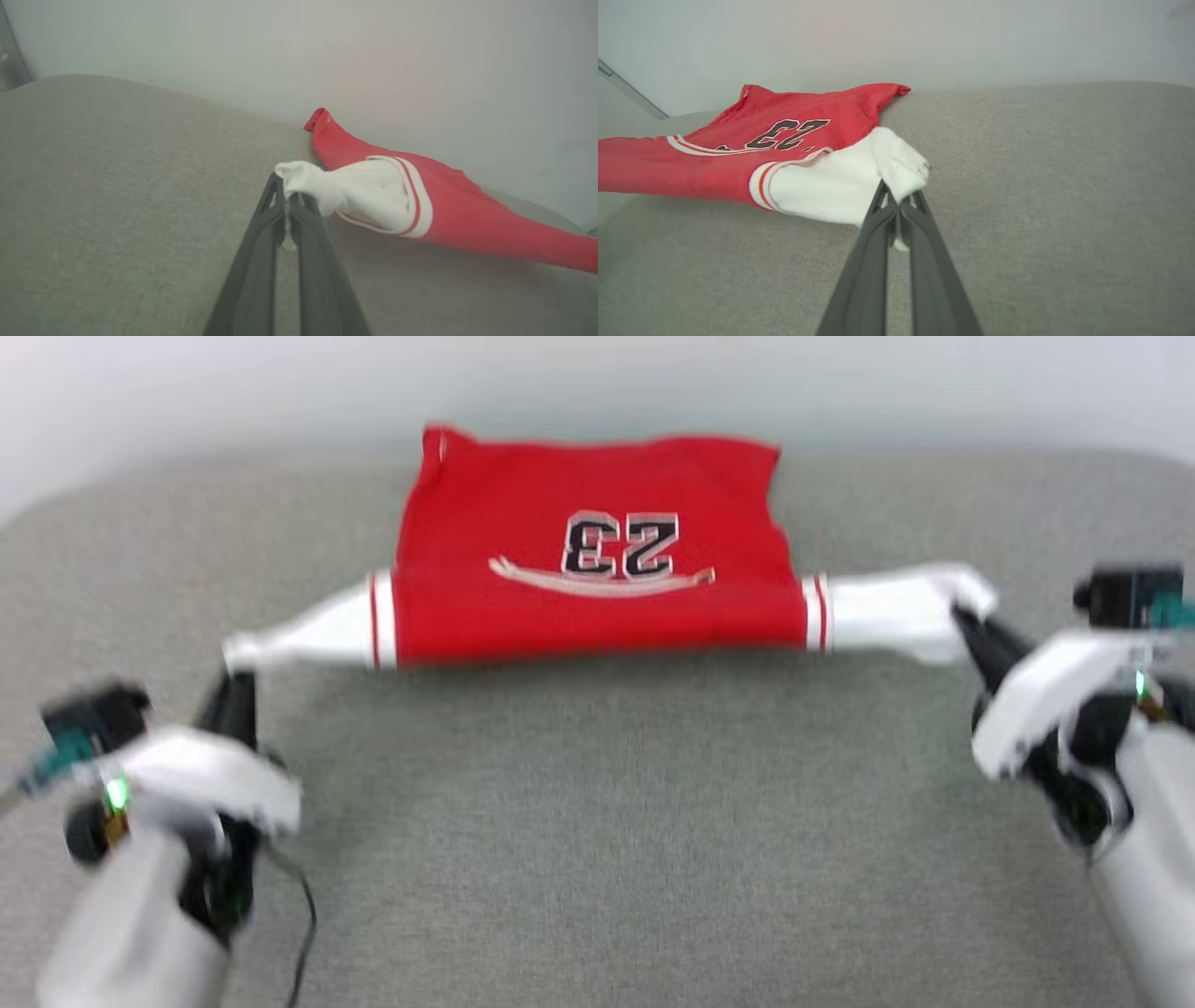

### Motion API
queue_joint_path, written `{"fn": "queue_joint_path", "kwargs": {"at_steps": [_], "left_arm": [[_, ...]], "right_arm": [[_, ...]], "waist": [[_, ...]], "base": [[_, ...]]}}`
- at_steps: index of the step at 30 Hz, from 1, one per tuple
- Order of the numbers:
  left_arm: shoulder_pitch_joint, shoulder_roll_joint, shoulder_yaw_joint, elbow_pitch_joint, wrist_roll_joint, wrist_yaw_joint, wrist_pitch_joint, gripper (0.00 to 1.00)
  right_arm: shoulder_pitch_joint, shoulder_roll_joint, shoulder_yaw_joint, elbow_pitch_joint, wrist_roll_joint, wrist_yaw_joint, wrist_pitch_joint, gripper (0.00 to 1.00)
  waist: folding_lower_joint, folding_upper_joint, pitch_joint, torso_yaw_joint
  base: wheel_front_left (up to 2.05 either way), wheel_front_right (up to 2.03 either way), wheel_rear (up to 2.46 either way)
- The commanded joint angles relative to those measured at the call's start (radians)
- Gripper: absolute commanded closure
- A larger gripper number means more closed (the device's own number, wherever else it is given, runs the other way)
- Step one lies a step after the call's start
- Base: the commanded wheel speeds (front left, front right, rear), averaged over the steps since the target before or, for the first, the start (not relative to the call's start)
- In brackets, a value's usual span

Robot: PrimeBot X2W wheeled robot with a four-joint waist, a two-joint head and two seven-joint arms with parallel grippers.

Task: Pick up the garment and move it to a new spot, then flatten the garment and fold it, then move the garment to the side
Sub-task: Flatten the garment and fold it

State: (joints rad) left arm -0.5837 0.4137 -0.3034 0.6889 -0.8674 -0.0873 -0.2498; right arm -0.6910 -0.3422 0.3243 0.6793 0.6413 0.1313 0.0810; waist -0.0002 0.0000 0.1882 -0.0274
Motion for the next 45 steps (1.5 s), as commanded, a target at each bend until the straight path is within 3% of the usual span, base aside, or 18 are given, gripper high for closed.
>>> {"fn": "queue_joint_path", "kwargs": {"at_steps": [1,10,15,19,20,21,26,31,38,45], "left_arm": [[0.114,0.001,-0.001,-0.052,-0.014,0.021,0.007,1.00],[0.519,0.016,0.006,-0.299,-0.068,0.160,0.065,1.00],[0.652,0.019,-0.009,-0.389,-0.064,0.224,0.083,1.00],[0.696,0.025,-0.017,-0.431,-0.059,0.247,0.092,1.00],[0.703,0.026,-0.020,-0.443,-0.058,0.253,0.092,1.00],[0.709,0.027,-0.024,-0.457,-0.053,0.258,0.095,1.00],[0.691,0.051,-0.039,-0.536,-0.007,0.298,0.102,1.00],[0.667,0.057,-0.041,-0.604,0.010,0.311,0.097,1.00],[0.559,0.043,-0.062,-0.729,0.064,0.306,0.076,1.00],[0.437,0.024,-0.101,-0.782,0.121,0.282,0.063,1.00]], "right_arm": [[0.109,-0.016,-0.024,-0.040,0.014,-0.001,0.004,1.00],[0.537,0.012,-0.130,-0.226,-0.005,-0.001,0.107,1.00],[0.741,0.067,-0.220,-0.322,-0.060,-0.001,0.191,1.00],[0.833,0.104,-0.269,-0.372,-0.110,-0.001,0.247,1.00],[0.851,0.121,-0.281,-0.392,-0.116,-0.001,0.262,0.44],[0.866,0.135,-0.295,-0.412,-0.123,-0.001,0.271,0.00],[0.819,0.171,-0.394,-0.535,-0.184,-0.001,0.272,0.00],[0.702,0.178,-0.461,-0.559,-0.206,-0.001,0.254,0.00],[0.353,0.145,-0.518,-0.448,-0.221,-0.001,0.275,0.00],[-0.001,0.105,-0.519,-0.246,-0.283,-0.001,0.472,0.00]], "waist": [[0.0002,0.0000,-0.123,0.010],[0.0002,0.0000,-0.207,0.018],[0.0002,0.0000,-0.221,0.030],[0.0002,0.0000,-0.221,0.033],[0.0002,0.0000,-0.221,0.034],[0.0002,0.0000,-0.220,0.035],[0.0002,0.0000,-0.205,0.043],[0.0002,0.0000,-0.169,0.058],[0.0002,0.0000,-0.005,0.133],[0.0002,0.0000,0.167,0.216]], "base": [[0.00,0.00,0.00],[0.00,0.00,0.00],[0.00,0.00,0.00],[0.00,0.00,0.00],[0.00,0.00,0.00],[0.00,0.00,0.00],[0.00,0.00,0.00],[0.00,0.00,0.00],[0.00,0.00,0.00],[0.00,0.00,0.00]]}}
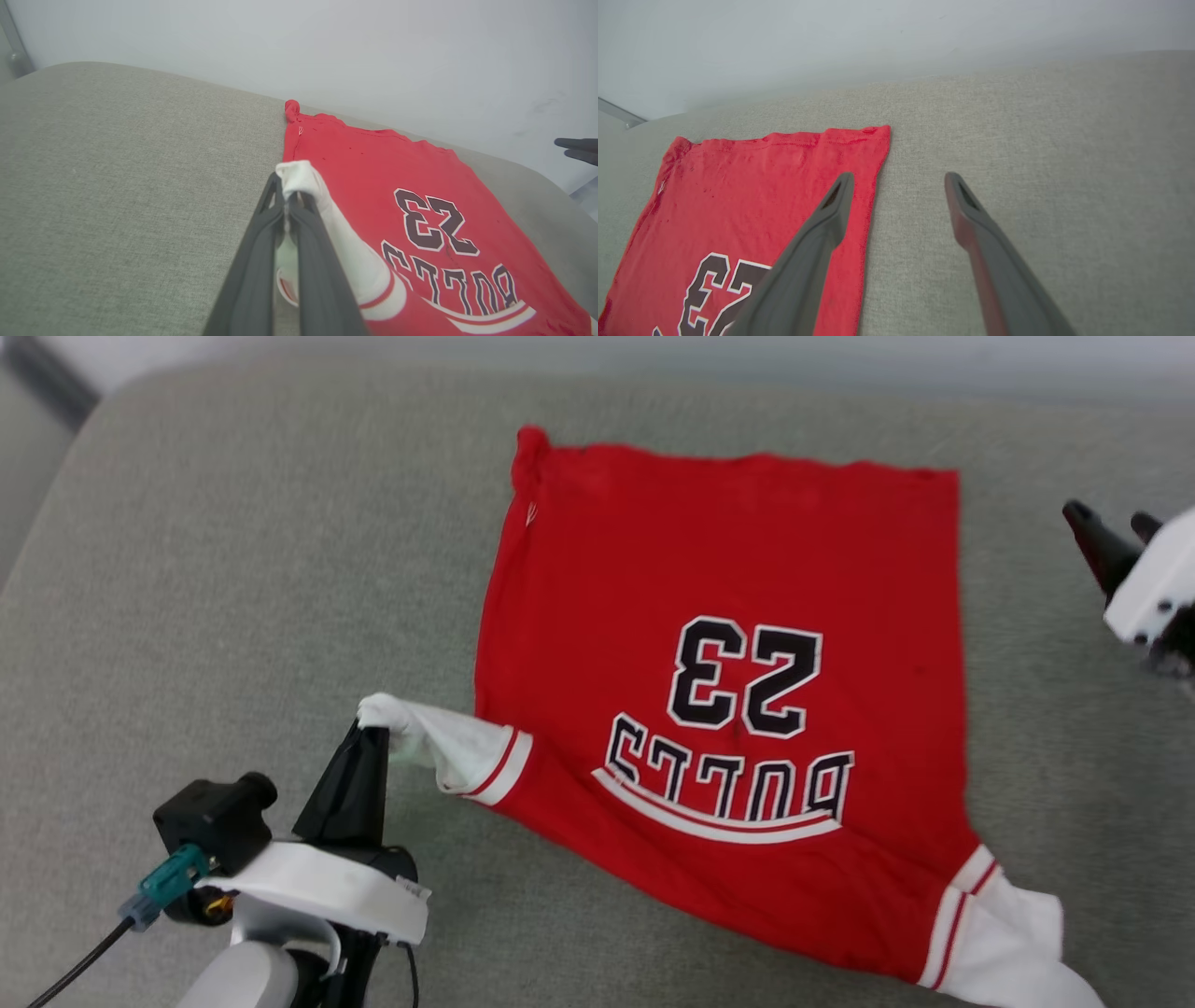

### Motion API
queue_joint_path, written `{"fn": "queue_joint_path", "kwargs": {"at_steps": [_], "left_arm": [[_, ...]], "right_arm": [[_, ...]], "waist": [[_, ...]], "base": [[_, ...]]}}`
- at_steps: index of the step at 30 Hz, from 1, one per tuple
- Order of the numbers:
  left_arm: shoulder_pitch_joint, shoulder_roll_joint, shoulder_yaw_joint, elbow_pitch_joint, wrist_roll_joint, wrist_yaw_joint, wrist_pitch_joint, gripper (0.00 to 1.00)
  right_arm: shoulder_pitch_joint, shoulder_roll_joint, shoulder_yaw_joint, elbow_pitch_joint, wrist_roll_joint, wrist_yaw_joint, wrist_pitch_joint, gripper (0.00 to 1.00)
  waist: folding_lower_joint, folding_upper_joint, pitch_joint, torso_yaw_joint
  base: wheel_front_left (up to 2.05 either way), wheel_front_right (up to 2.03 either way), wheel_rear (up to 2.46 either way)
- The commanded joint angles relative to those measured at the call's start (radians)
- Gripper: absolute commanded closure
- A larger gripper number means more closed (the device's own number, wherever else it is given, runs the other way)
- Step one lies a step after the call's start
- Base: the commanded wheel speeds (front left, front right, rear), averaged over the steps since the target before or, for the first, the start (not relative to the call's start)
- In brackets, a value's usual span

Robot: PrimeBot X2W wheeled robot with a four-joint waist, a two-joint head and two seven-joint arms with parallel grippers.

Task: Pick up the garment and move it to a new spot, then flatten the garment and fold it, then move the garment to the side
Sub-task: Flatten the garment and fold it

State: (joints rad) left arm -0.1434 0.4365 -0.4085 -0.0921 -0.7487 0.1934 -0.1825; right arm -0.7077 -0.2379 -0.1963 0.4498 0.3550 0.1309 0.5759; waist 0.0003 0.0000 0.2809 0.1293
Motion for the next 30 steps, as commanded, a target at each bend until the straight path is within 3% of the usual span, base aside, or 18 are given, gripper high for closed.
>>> {"fn": "queue_joint_path", "kwargs": {"at_steps": [1,6,11,20,21,22,23,30], "left_arm": [[-0.017,-0.002,0.000,-0.003,0.007,-0.003,-0.006,1.00],[-0.093,-0.023,-0.021,-0.009,0.029,-0.034,-0.019,1.00],[-0.152,-0.048,-0.028,0.006,0.034,-0.069,-0.040,1.00],[-0.196,-0.074,-0.047,0.038,0.048,-0.098,-0.056,1.00],[-0.197,-0.076,-0.050,0.043,0.047,-0.101,-0.057,1.00],[-0.196,-0.078,-0.055,0.050,0.040,-0.106,-0.050,1.00],[-0.196,-0.080,-0.058,0.054,0.031,-0.113,-0.045,1.00],[-0.179,-0.073,-0.066,0.086,0.022,-0.112,-0.030,1.00]], "right_arm": [[-0.031,-0.003,0.005,0.012,-0.011,0.000,0.018,0.00],[-0.238,-0.008,0.001,0.123,-0.089,-0.001,0.194,0.00],[-0.361,-0.005,-0.007,0.197,-0.179,-0.001,0.270,0.00],[-0.357,0.031,-0.080,0.364,-0.271,-0.001,0.364,0.00],[-0.350,0.036,-0.092,0.381,-0.276,-0.001,0.380,0.26],[-0.344,0.041,-0.100,0.390,-0.283,-0.001,0.387,0.70],[-0.342,0.044,-0.105,0.394,-0.287,-0.001,0.390,1.00],[-0.397,0.006,-0.078,0.357,-0.307,-0.001,0.331,1.00]], "waist": [[-0.0003,0.0000,0.096,0.067],[-0.0003,0.0000,0.201,0.102],[-0.0003,0.0000,0.271,0.127],[-0.0003,0.0000,0.314,0.147],[-0.0003,0.0000,0.313,0.147],[-0.0003,0.0000,0.310,0.147],[-0.0003,0.0000,0.305,0.147],[-0.0003,0.0000,0.232,0.138]], "base": [[0.00,0.00,0.00],[0.00,0.00,0.00],[0.00,0.00,0.00],[0.00,0.00,0.00],[0.00,0.00,0.00],[0.00,0.00,0.00],[0.00,0.00,0.00],[0.00,0.00,0.00]]}}
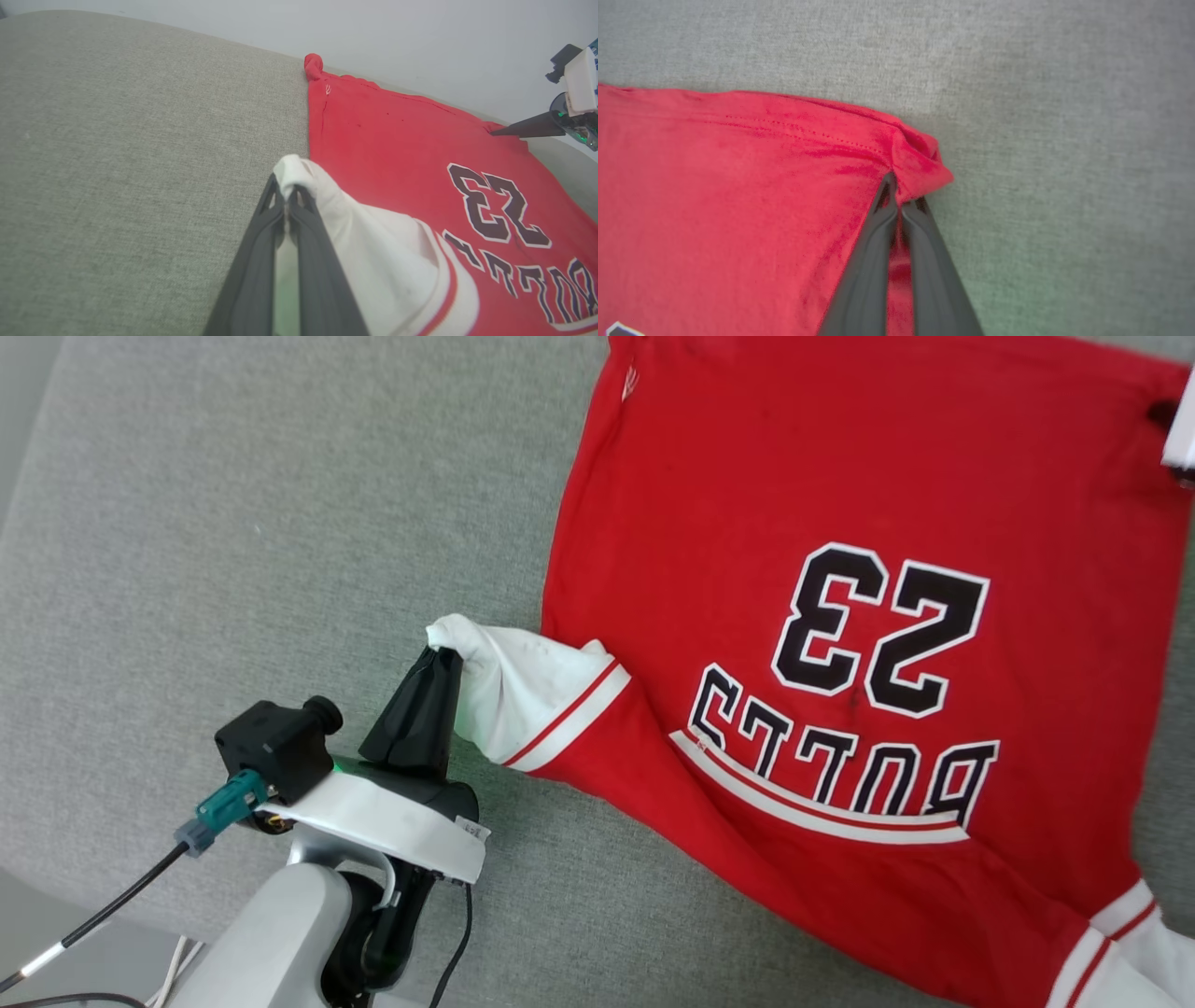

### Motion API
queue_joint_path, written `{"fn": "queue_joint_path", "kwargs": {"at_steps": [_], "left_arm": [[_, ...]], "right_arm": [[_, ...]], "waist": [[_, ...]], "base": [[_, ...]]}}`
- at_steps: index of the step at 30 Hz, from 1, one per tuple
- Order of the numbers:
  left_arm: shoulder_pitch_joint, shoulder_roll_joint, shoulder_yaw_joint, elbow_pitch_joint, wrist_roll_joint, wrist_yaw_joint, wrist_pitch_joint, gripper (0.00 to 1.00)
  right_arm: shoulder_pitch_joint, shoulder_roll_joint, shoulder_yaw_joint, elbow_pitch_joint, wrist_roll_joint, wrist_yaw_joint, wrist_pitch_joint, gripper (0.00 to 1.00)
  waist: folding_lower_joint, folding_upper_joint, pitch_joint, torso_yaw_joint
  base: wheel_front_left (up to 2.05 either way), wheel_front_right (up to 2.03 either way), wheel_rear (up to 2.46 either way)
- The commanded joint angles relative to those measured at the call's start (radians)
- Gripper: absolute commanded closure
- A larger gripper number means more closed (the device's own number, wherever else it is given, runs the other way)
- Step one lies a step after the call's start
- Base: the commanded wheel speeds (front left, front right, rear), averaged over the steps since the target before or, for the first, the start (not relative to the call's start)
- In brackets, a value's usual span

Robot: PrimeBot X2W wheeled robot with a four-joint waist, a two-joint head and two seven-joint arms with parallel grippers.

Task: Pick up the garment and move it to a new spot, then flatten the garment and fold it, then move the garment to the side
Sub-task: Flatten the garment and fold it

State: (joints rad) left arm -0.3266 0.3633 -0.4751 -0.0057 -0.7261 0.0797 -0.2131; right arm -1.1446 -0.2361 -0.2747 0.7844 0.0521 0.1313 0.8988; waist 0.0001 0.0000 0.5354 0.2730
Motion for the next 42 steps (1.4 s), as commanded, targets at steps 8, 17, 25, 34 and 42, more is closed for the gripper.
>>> {"fn": "queue_joint_path", "kwargs": {"at_steps": [8,17,25,34,42], "left_arm": [[0.099,0.032,0.007,0.031,-0.021,0.037,0.025,1.00],[0.275,0.061,0.048,0.050,-0.092,0.102,0.045,1.00],[0.388,0.095,0.087,0.022,-0.127,0.157,0.057,1.00],[0.409,0.139,0.100,0.003,-0.111,0.190,0.074,1.00],[0.383,0.153,0.083,-0.015,-0.091,0.200,0.092,1.00]], "right_arm": [[0.094,-0.073,0.095,-0.025,0.042,-0.001,-0.018,1.00],[0.432,-0.163,0.230,-0.212,0.222,-0.001,0.050,1.00],[0.916,-0.155,0.183,-0.506,0.325,-0.001,0.177,1.00],[1.285,-0.006,0.085,-0.715,0.356,-0.001,0.228,0.00],[1.254,0.012,0.090,-0.841,0.358,-0.001,-0.099,0.00]], "waist": [[-0.0001,0.0000,-0.218,-0.068],[-0.0001,0.0000,-0.464,-0.187],[-0.0001,0.0000,-0.542,-0.275],[-0.0001,0.0000,-0.529,-0.302],[-0.0001,0.0000,-0.508,-0.301]], "base": [[0.00,0.00,0.00],[0.00,0.00,0.00],[0.00,0.00,0.00],[0.00,0.00,0.00],[0.00,0.00,0.00]]}}
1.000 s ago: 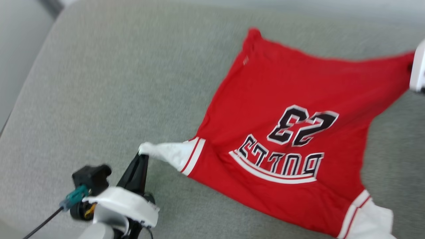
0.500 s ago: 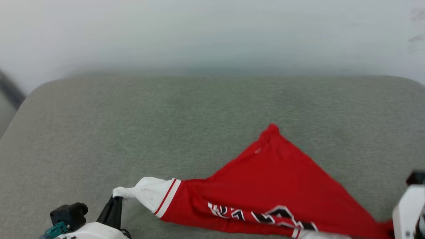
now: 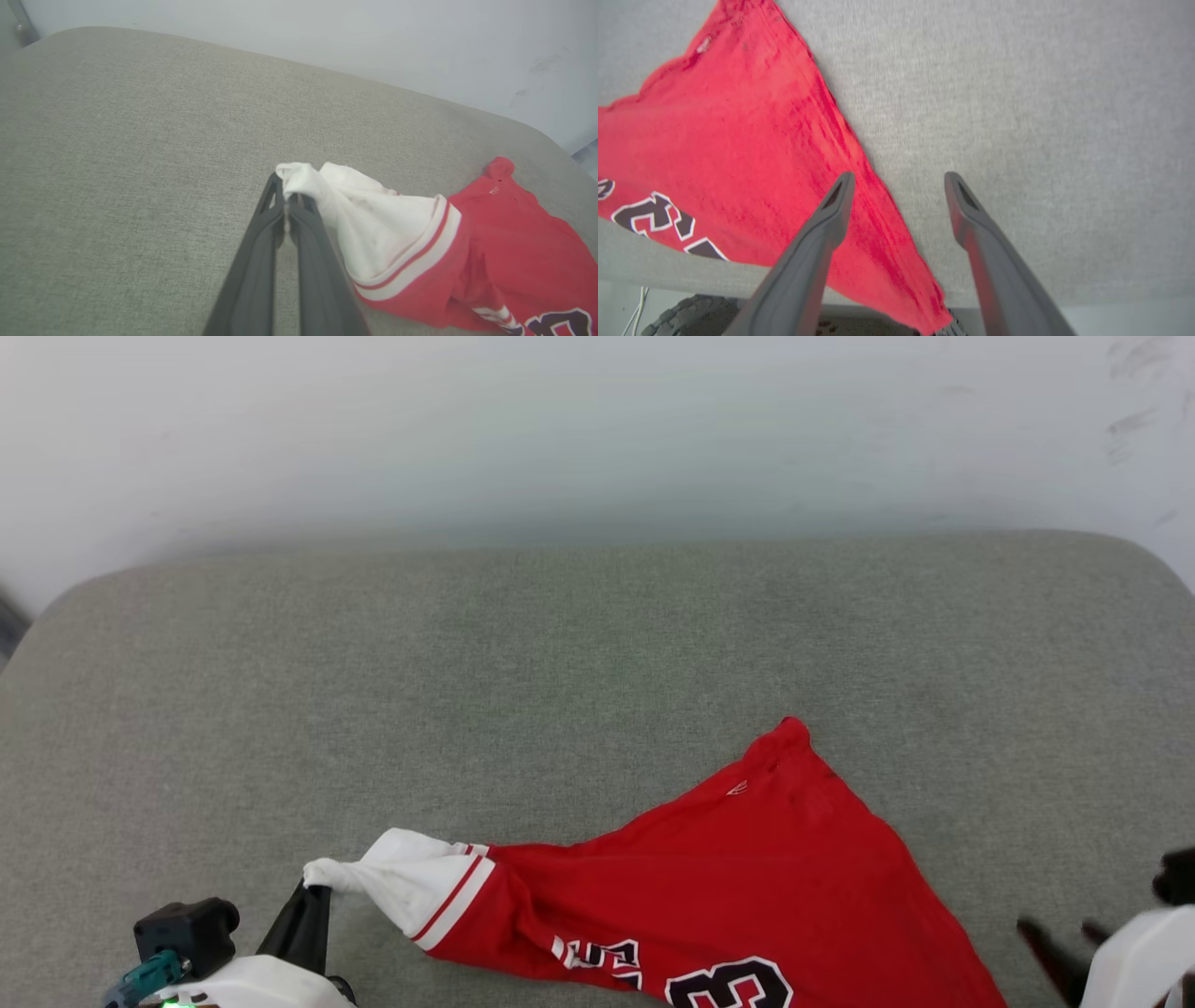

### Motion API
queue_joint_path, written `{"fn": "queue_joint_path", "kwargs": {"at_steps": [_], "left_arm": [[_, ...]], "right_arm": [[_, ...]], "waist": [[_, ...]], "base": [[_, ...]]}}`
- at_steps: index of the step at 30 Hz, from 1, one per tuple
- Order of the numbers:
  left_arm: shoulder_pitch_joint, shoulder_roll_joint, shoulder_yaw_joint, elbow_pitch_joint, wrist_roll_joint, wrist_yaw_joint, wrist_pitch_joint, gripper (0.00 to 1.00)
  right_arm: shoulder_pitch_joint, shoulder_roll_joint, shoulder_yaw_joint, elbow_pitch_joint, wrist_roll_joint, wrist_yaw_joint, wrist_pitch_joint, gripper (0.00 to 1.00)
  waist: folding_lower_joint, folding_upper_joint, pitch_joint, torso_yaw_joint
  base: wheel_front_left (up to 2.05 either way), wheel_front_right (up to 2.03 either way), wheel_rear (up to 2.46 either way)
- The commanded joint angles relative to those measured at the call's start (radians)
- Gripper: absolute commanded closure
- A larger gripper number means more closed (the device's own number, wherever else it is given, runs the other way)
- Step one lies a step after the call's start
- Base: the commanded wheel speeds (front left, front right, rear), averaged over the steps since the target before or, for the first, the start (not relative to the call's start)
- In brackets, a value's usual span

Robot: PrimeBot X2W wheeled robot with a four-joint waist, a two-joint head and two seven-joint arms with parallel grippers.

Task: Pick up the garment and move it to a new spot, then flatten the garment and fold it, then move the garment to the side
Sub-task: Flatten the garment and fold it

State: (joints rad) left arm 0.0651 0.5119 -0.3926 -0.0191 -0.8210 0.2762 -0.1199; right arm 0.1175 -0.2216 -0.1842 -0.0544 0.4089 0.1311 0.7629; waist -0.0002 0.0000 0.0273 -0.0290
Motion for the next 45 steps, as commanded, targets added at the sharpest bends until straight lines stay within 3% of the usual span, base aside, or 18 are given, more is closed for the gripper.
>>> {"fn": "queue_joint_path", "kwargs": {"at_steps": [1,8,12,14,20,27,33,34,36,45], "left_arm": [[-0.013,0.005,0.001,-0.004,0.007,0.004,0.002,1.00],[-0.085,0.002,-0.016,-0.019,0.031,-0.014,0.005,1.00],[-0.147,-0.011,-0.035,-0.031,0.047,-0.031,0.006,1.00],[-0.175,-0.017,-0.041,-0.034,0.055,-0.039,0.003,1.00],[-0.256,-0.040,-0.063,-0.034,0.077,-0.067,-0.010,1.00],[-0.328,-0.071,-0.085,-0.014,0.093,-0.100,-0.032,1.00],[-0.355,-0.091,-0.098,0.022,0.090,-0.120,-0.044,1.00],[-0.357,-0.092,-0.098,0.027,0.088,-0.124,-0.046,1.00],[-0.360,-0.095,-0.100,0.038,0.083,-0.127,-0.050,1.00],[-0.349,-0.079,-0.088,0.074,0.069,-0.132,-0.048,1.00]], "right_arm": [[-0.023,-0.002,-0.001,-0.004,-0.001,-0.001,-0.023,0.00],[-0.170,0.003,0.045,0.038,-0.014,-0.001,-0.401,0.00],[-0.278,-0.019,0.098,0.095,0.001,-0.001,-0.429,0.00],[-0.340,-0.042,0.139,0.127,0.013,-0.001,-0.370,0.00],[-0.532,-0.116,0.263,0.185,0.037,-0.001,-0.057,0.00],[-0.699,-0.120,0.354,0.292,0.039,-0.001,0.173,0.00],[-0.703,-0.101,0.436,0.431,0.070,0.000,0.323,0.00],[-0.702,-0.098,0.446,0.442,0.074,0.000,0.336,0.47],[-0.700,-0.095,0.461,0.455,0.084,0.001,0.346,1.00],[-0.763,-0.128,0.457,0.442,0.112,0.001,0.221,1.00]], "waist": [[0.0002,0.0000,0.006,0.003],[0.0002,0.0000,0.079,0.040],[0.0002,0.0000,0.145,0.070],[0.0002,0.0000,0.178,0.082],[0.0002,0.0000,0.275,0.123],[0.0002,0.0000,0.355,0.165],[0.0002,0.0000,0.371,0.191],[0.0002,0.0000,0.371,0.193],[0.0002,0.0000,0.368,0.197],[0.0002,0.0000,0.291,0.183]], "base": [[0.00,0.00,0.00],[0.00,0.00,0.00],[0.00,0.00,0.00],[0.00,0.00,0.00],[0.00,0.00,0.00],[0.00,0.00,0.00],[0.00,0.00,0.00],[0.00,0.00,0.00],[0.00,0.00,0.00],[0.00,0.00,0.00]]}}
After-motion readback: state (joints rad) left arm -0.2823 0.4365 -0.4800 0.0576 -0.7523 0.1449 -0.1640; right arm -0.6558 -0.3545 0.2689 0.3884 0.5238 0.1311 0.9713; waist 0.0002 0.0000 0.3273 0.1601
